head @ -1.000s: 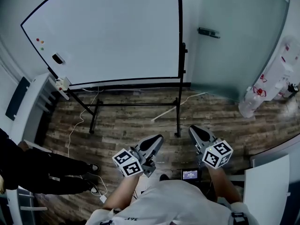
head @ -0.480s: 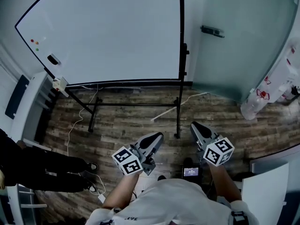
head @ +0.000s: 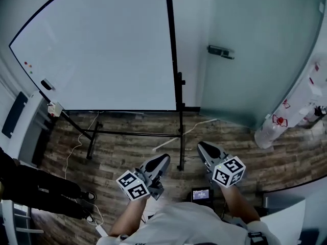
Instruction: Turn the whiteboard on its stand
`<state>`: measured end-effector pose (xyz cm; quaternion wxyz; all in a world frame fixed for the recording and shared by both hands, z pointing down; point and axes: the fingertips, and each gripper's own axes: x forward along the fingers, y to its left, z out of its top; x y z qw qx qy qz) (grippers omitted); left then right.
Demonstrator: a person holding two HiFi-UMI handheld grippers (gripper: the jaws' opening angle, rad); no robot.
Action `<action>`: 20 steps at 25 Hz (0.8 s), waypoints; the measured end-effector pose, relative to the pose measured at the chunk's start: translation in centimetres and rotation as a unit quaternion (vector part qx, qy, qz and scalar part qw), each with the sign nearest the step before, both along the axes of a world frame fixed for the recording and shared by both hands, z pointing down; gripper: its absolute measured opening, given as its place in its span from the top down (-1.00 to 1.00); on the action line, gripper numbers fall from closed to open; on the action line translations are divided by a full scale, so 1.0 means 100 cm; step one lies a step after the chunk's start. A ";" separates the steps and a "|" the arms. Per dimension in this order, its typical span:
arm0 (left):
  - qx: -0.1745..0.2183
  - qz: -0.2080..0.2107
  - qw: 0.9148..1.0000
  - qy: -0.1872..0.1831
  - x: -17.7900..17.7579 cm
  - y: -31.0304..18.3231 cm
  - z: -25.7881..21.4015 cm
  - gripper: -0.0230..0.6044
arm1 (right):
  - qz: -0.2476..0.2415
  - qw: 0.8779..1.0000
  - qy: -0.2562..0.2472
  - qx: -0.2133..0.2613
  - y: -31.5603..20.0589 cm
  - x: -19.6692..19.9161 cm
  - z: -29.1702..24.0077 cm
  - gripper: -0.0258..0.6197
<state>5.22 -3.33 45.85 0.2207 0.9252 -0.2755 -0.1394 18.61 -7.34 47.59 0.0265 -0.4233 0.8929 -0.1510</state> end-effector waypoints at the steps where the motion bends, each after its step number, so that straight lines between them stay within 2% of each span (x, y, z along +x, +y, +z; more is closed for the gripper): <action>1: -0.002 -0.006 1.000 -0.001 0.007 -0.006 -0.001 0.90 | -0.005 1.000 0.000 -0.001 -0.006 0.007 0.000 0.83; 5: 0.005 -0.014 1.000 -0.002 0.049 -0.028 -0.006 0.90 | -0.019 1.000 0.003 0.005 -0.028 0.042 -0.006 0.79; 8: 0.002 -0.012 1.000 -0.004 0.066 -0.040 -0.004 0.90 | -0.018 1.000 0.004 0.004 -0.039 0.058 -0.005 0.75; 16: -0.003 -0.035 0.999 -0.006 0.040 -0.073 0.000 0.90 | -0.045 0.999 0.012 -0.007 -0.077 0.031 0.006 0.67; 20: 0.001 -0.030 1.000 -0.003 0.024 -0.101 0.006 0.90 | -0.047 0.999 0.017 -0.006 -0.098 0.011 0.007 0.65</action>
